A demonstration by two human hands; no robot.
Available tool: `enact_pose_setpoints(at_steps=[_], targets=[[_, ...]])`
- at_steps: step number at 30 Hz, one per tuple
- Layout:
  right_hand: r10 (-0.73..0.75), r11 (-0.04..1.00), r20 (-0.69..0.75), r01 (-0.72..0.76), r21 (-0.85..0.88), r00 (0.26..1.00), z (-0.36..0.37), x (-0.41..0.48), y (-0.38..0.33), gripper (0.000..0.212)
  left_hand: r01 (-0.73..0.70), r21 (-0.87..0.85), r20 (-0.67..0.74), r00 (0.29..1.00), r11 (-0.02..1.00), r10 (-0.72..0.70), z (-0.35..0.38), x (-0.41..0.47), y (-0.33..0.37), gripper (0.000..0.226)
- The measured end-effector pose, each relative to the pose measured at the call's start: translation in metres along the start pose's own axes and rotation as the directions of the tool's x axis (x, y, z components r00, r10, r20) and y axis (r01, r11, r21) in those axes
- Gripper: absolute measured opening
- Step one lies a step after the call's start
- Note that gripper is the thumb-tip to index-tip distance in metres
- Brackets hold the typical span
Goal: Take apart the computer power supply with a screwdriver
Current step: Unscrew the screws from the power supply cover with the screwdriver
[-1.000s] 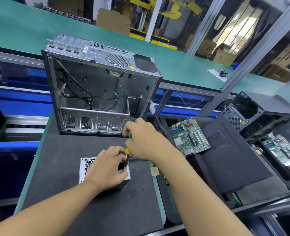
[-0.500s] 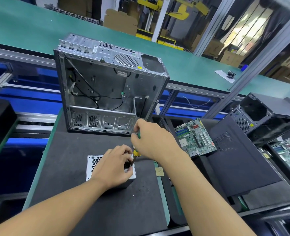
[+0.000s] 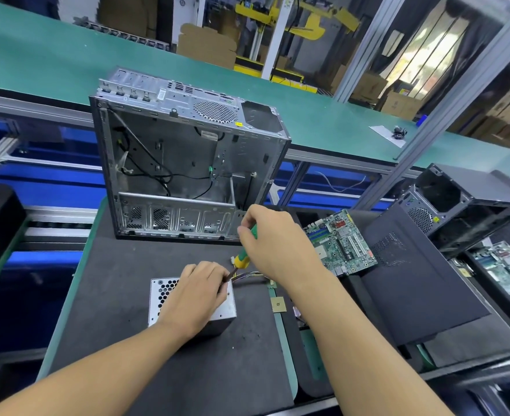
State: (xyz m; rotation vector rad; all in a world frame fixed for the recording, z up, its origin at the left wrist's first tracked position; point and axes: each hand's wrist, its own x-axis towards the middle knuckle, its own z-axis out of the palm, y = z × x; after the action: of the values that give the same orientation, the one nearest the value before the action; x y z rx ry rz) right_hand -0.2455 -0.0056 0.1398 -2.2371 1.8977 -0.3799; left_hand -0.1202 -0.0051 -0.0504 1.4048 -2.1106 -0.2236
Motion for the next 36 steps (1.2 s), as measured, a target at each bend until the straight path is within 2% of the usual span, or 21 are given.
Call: enact_pose_setpoints(at_steps=[3,11,14,17,20,23,28,30,32,33,35,36], targets=[[0.024,0.999,-0.01,-0.023,0.037,1.0,0.0,-0.003,0.003,0.011,0.075,-0.074,0.073,0.995,0.994,-0.07,-0.002,0.001,-0.002,0.007],[0.066,0.994,-0.057,-0.06,0.094,0.996,0.004,-0.012,0.016,0.013,0.126,-0.133,0.078,0.99,0.983,-0.117,0.0,0.005,-0.012,0.02],[0.086,0.99,-0.078,-0.077,0.119,0.993,0.0,-0.016,0.025,0.013,0.212,-0.242,0.032,0.977,0.947,-0.211,-0.001,0.018,-0.013,0.016],[0.104,0.988,-0.121,-0.088,0.129,0.987,-0.006,-0.017,0.037,0.014,0.218,-0.299,0.029,0.975,0.929,-0.22,-0.003,0.047,-0.002,0.015],[0.123,0.989,-0.137,-0.109,0.104,0.983,-0.013,-0.02,0.053,0.015,0.206,-0.385,0.06,0.978,0.9,-0.198,0.001,0.069,0.027,0.011],[0.144,0.988,-0.142,-0.134,0.078,0.979,-0.024,-0.023,0.079,0.015,0.298,-0.516,0.158,0.955,0.803,-0.252,0.016,0.076,0.063,0.008],[0.2,0.979,-0.146,-0.189,0.08,0.969,-0.039,-0.037,0.138,0.012,0.438,-0.592,0.416,0.885,0.677,-0.209,0.059,0.071,0.113,0.022],[0.242,0.969,-0.136,-0.234,0.078,0.961,-0.042,-0.045,0.162,0.011,0.514,-0.567,0.493,0.838,0.644,-0.235,0.08,0.071,0.127,0.025],[0.281,0.959,-0.13,-0.274,0.071,0.951,-0.045,-0.051,0.187,0.01,0.641,-0.493,0.588,0.744,0.588,-0.317,0.1,0.073,0.14,0.023],[0.301,0.953,-0.124,-0.294,0.069,0.946,-0.046,-0.053,0.198,0.009,0.711,-0.462,0.643,0.68,0.529,-0.353,0.108,0.074,0.146,0.023],[0.33,0.943,-0.114,-0.324,0.072,0.937,-0.05,-0.058,0.22,0.009,0.806,-0.395,0.732,0.566,0.441,-0.379,0.123,0.072,0.157,0.026],[0.339,0.94,-0.112,-0.333,0.071,0.934,-0.051,-0.059,0.23,0.01,0.826,-0.365,0.758,0.532,0.43,-0.378,0.13,0.071,0.162,0.026]])
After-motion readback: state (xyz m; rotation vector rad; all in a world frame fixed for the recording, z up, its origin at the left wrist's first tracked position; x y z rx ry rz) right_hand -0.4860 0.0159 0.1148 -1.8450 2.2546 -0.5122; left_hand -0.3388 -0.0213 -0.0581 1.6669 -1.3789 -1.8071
